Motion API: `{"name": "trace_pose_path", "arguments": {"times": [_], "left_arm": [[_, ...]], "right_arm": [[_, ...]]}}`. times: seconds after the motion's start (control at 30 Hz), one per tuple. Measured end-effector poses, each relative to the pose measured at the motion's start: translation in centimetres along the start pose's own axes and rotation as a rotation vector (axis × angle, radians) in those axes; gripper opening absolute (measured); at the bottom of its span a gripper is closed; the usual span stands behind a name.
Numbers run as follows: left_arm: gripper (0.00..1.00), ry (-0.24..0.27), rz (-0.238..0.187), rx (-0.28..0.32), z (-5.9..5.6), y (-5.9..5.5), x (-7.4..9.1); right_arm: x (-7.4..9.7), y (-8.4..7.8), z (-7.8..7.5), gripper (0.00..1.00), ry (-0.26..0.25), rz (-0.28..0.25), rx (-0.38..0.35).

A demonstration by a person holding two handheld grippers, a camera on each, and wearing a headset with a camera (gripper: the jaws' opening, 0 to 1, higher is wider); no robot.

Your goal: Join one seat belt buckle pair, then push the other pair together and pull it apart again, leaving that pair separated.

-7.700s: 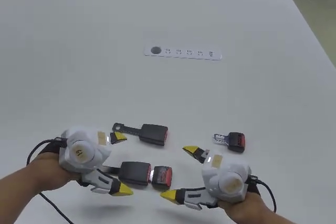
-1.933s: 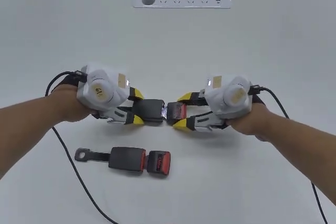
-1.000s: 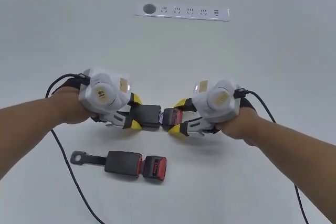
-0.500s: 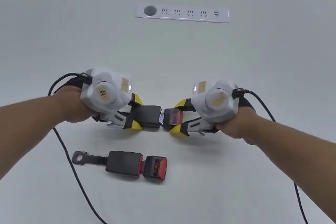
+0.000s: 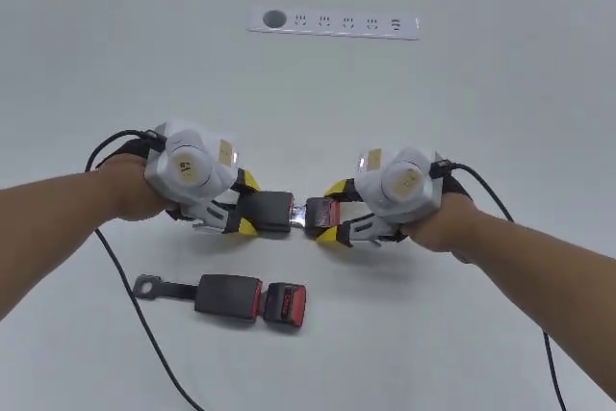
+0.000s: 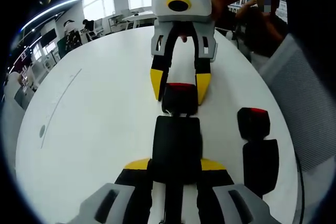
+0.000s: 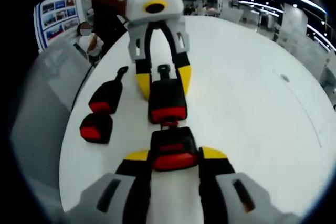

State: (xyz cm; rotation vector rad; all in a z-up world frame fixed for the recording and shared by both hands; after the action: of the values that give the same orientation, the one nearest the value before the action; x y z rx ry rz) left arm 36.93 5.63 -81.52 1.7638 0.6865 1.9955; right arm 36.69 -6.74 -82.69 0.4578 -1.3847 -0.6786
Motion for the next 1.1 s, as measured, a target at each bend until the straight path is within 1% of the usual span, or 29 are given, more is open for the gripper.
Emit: {"name": "trace_pose_path", "arguments": {"times": [0.13, 0.2, 0.3, 0.37, 0.43, 0.57, 0.63, 0.87, 1.1], "left_arm": [[0.33, 0.0, 0.0, 0.002, 0.0, 0.0, 0.1], [0.33, 0.0, -0.003, 0.006, 0.0, 0.0, 0.1], [0.33, 0.001, -0.009, 0.014, 0.0, -0.1, 0.1], [0.33, 0.0, -0.009, 0.015, 0.1, -0.1, 0.1], [0.33, -0.001, -0.009, 0.013, 0.1, -0.1, 0.2], [0.34, 0.0, -0.017, 0.02, 0.1, -0.2, 0.2], [0.34, 0.002, -0.023, 0.029, 0.1, -0.2, 0.2], [0.34, 0.007, -0.029, 0.048, 0.0, -0.2, 0.2], [0.34, 0.008, -0.029, 0.05, -0.1, -0.2, 0.1]], "right_arm": [[0.3, -0.3, 0.1, 0.34, -0.002, 0.004, 0.01], [0.4, -0.3, 0.1, 0.35, -0.002, -0.005, 0.011], [0.9, -0.8, 0.0, 0.35, -0.002, -0.006, 0.019], [1.1, -1.2, -0.1, 0.35, -0.007, -0.023, 0.0], [1.3, -1.5, 0.0, 0.35, -0.006, -0.017, 0.013], [1.9, -2.0, 0.0, 0.35, -0.017, -0.021, 0.008], [2.3, -2.4, 0.1, 0.35, -0.022, -0.027, -0.005], [3.5, -3.7, 0.2, 0.36, -0.029, -0.035, -0.007], [5.0, -5.2, 0.1, 0.36, -0.045, -0.044, -0.028]]}}
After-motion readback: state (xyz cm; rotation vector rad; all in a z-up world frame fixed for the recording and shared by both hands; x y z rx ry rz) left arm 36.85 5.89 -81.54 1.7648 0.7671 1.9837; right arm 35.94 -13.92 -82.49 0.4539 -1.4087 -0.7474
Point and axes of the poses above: the centre of the closed fingertips' face, and the gripper's own axes: x roughly backward along the fingers, z roughly to its left, y roughly out of its top, the point moved 4 cm from there along x, roughly backward along the fingers, and after that the axes turned 7 degrees about y, right-handed, at the moved point
